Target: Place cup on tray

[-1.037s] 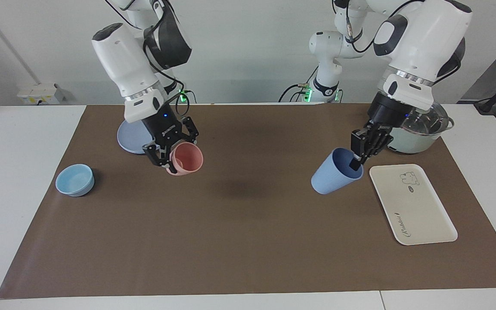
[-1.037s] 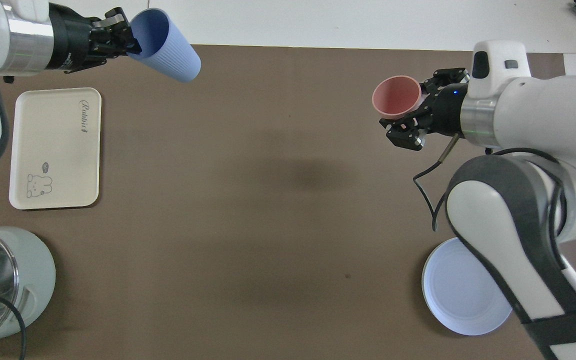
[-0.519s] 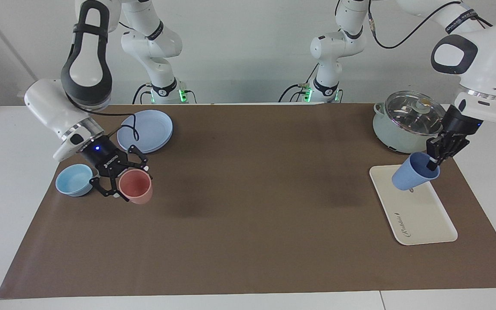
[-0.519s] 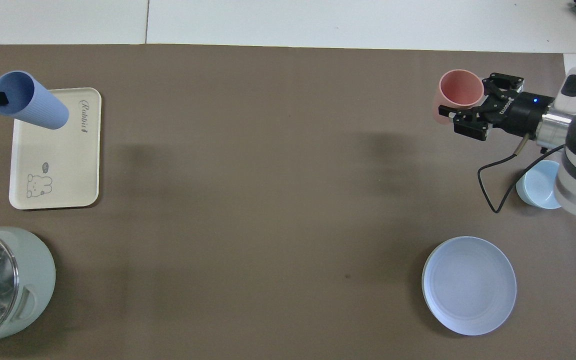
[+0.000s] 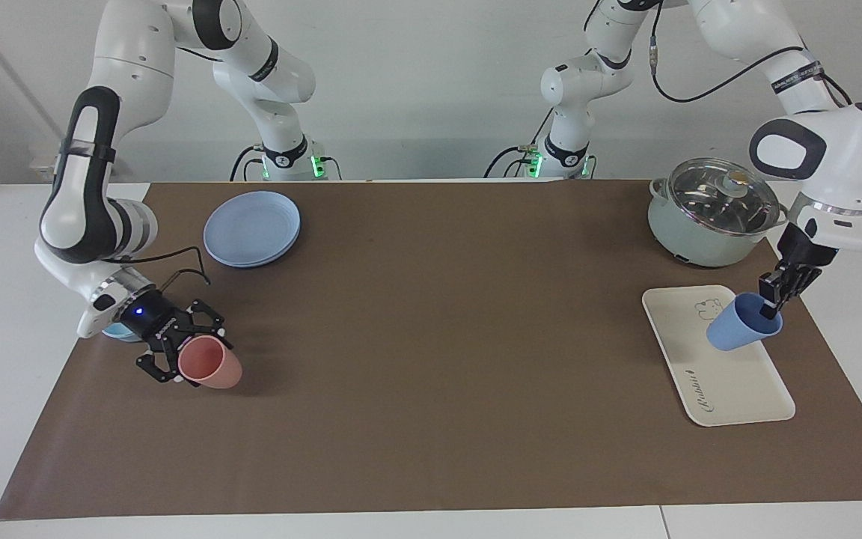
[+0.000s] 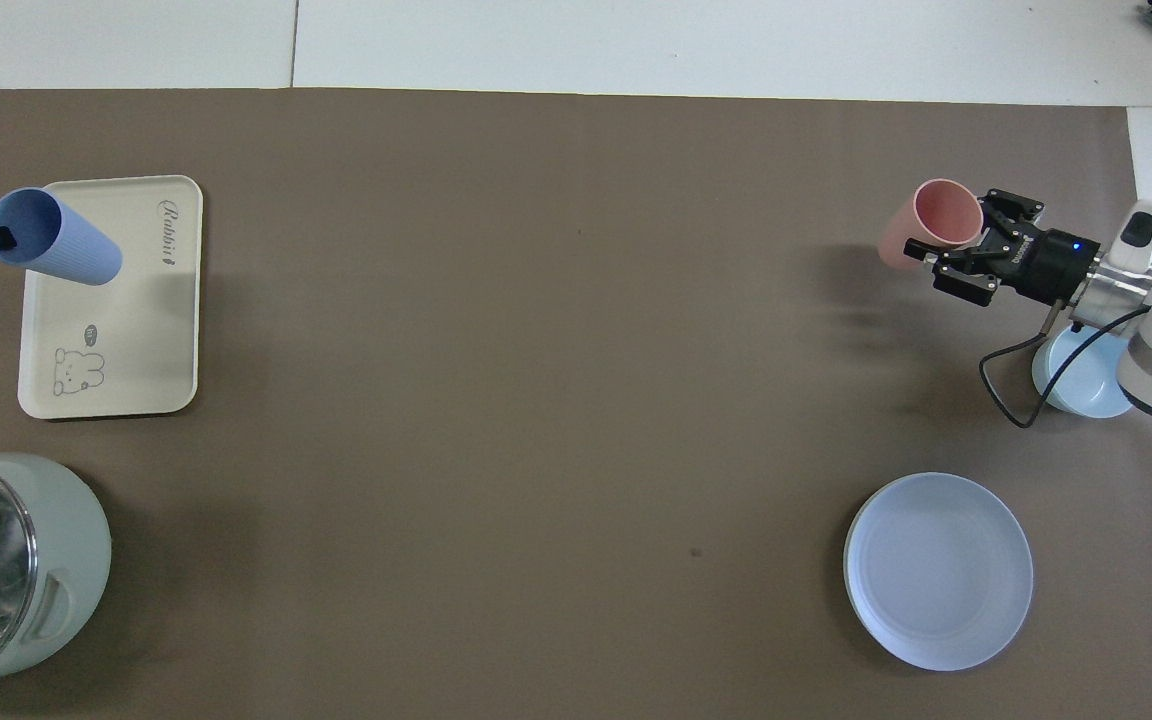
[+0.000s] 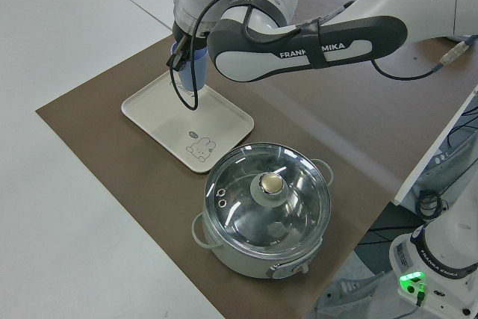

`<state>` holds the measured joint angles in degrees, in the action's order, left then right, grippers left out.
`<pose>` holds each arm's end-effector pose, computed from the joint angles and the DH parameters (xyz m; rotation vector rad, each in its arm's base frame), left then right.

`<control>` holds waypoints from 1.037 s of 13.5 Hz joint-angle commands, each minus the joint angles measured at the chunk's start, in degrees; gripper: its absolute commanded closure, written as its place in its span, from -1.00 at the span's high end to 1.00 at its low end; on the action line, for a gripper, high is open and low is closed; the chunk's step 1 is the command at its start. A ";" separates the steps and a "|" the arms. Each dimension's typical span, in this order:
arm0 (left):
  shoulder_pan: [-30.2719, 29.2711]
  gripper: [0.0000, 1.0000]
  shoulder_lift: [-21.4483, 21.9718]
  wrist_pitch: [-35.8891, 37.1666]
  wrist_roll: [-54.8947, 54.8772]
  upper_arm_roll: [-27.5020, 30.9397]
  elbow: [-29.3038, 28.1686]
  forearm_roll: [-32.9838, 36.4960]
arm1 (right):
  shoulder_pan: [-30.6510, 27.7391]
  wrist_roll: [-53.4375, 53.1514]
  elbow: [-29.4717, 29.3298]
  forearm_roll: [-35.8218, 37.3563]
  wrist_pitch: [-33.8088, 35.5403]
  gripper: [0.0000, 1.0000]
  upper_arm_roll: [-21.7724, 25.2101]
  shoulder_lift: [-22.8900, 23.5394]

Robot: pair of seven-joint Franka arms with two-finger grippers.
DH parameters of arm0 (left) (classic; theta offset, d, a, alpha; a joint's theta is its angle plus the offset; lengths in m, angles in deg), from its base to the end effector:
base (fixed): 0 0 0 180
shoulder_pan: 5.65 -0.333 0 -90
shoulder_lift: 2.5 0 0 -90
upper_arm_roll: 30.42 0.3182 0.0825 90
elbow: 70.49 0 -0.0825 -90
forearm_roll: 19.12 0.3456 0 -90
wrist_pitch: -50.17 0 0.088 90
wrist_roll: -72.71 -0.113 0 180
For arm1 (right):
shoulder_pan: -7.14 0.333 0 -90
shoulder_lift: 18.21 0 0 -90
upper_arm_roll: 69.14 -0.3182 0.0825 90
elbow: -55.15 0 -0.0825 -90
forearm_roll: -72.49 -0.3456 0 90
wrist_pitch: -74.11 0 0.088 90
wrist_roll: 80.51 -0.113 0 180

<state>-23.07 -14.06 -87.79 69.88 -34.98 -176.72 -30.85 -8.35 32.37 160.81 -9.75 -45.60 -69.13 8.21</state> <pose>0.5948 0.1368 0.4649 2.9271 0.4536 0.5572 0.6125 -0.1138 0.3167 -2.0761 -0.8157 -1.1763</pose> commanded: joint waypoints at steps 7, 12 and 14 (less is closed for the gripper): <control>-2.27 -1.00 -6.72 -7.59 -0.51 -0.80 0.23 1.10 | 1.16 10.07 1.30 -3.99 -2.01 -0.98 -0.71 1.97; -2.18 1.00 -7.50 -1.21 -0.08 -0.80 5.56 1.01 | 1.51 10.61 1.92 -3.90 -2.11 1.00 -0.71 1.71; -1.57 1.00 -9.17 11.33 0.28 -0.80 14.95 1.18 | 1.60 10.44 1.91 -3.81 -1.75 1.00 -0.71 0.31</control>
<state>-24.60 -21.20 -86.94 69.58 -35.40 -170.88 -30.85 -6.59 41.20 161.95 -11.80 -47.54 -69.40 10.30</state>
